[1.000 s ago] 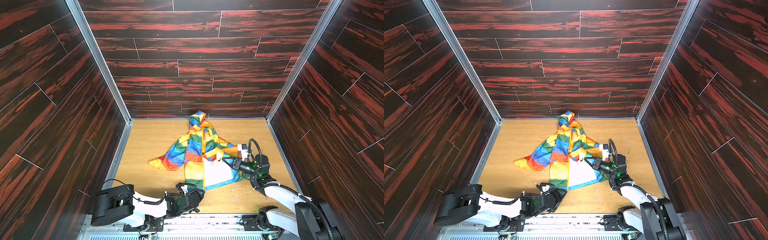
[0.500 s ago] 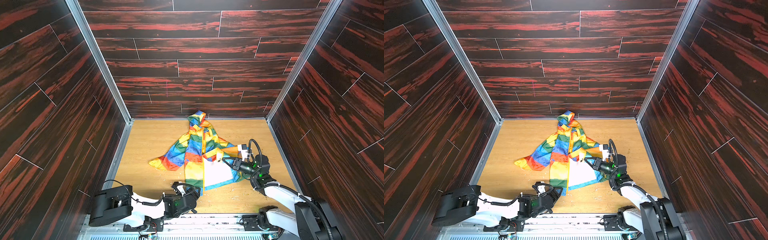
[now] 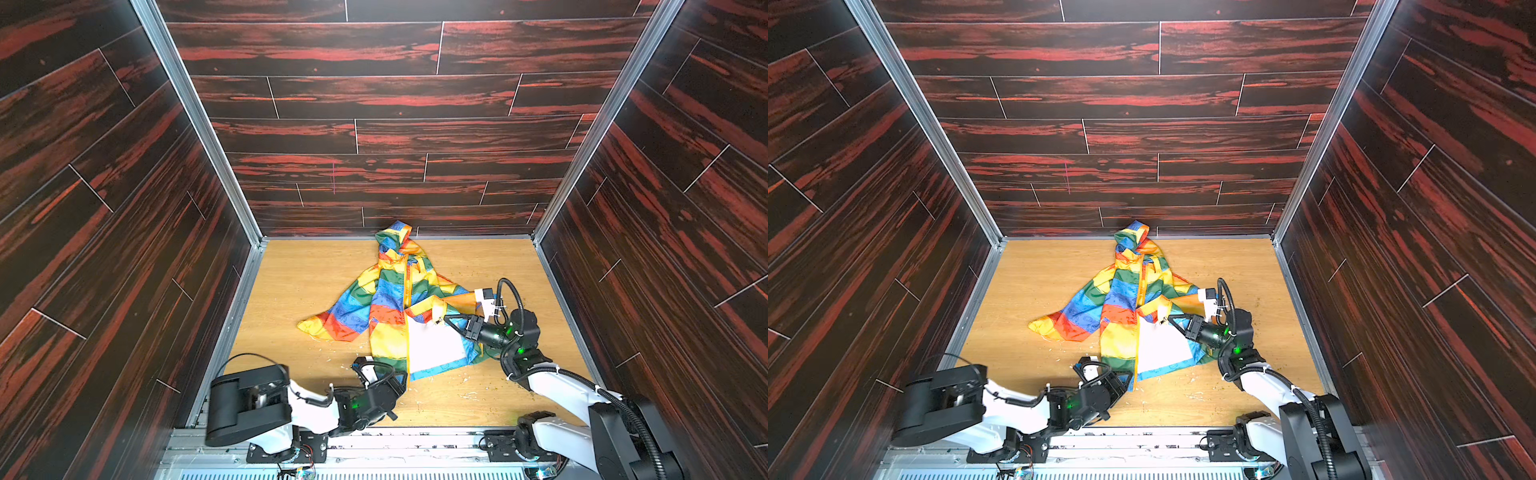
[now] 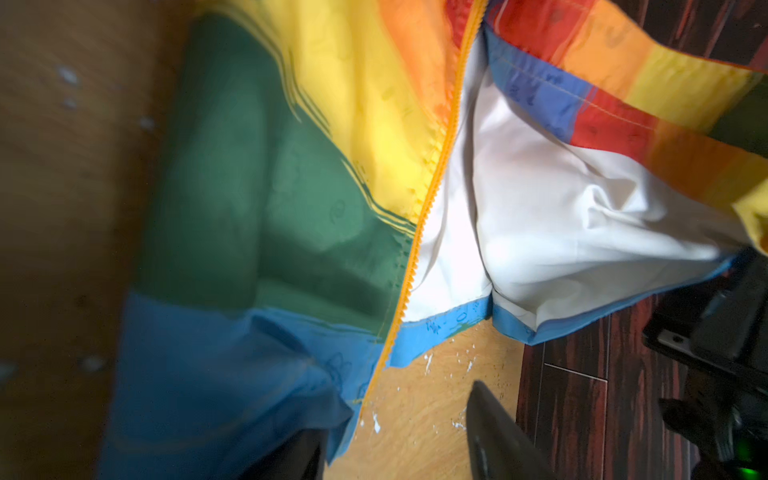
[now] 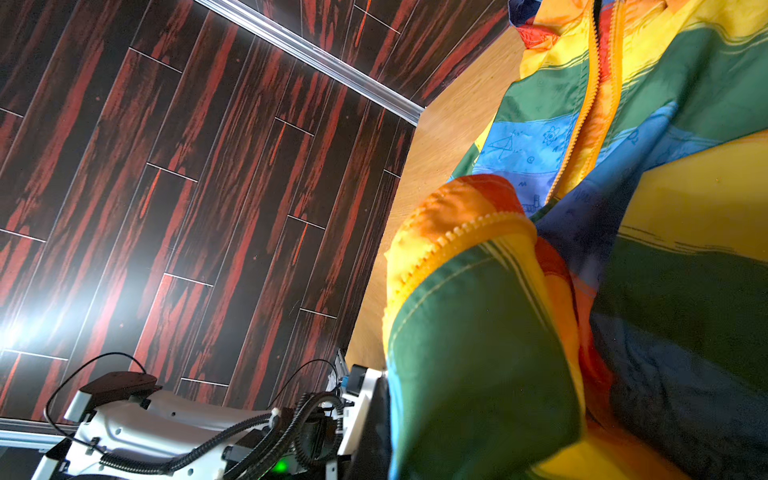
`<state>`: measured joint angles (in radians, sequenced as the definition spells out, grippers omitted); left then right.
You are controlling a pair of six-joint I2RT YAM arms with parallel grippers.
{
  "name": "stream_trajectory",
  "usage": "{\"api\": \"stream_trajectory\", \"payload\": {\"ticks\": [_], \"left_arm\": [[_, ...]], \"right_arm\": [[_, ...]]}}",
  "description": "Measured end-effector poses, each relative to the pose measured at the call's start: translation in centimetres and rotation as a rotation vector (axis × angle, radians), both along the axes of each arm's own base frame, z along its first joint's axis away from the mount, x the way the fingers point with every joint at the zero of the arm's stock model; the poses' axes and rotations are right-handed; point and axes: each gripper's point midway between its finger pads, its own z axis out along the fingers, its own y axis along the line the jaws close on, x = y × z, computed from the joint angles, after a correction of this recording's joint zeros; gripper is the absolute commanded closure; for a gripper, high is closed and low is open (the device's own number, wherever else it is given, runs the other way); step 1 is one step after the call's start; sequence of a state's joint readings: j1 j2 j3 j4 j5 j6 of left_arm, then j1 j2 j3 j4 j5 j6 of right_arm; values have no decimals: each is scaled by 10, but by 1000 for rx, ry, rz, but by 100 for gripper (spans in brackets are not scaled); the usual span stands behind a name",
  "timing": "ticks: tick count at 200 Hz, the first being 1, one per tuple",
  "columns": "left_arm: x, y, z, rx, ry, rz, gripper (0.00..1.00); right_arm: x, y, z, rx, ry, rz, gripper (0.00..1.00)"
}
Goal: Zip up the jacket
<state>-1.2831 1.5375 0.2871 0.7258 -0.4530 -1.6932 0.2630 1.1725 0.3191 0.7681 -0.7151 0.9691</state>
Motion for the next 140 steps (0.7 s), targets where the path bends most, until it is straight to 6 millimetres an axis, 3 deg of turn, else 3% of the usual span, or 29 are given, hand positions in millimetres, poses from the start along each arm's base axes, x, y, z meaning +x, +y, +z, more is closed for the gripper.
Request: {"api": "stream_trajectory", "payload": {"ticks": [79,140], "left_arm": [[-6,-24,-2,-163,117,-15,47],[-25,-3,0,-49,175,-20,41]], "right_arm": [[0,-1,-1,-1,5,0,100],[0,-1,0,1,5,0,100]]}}
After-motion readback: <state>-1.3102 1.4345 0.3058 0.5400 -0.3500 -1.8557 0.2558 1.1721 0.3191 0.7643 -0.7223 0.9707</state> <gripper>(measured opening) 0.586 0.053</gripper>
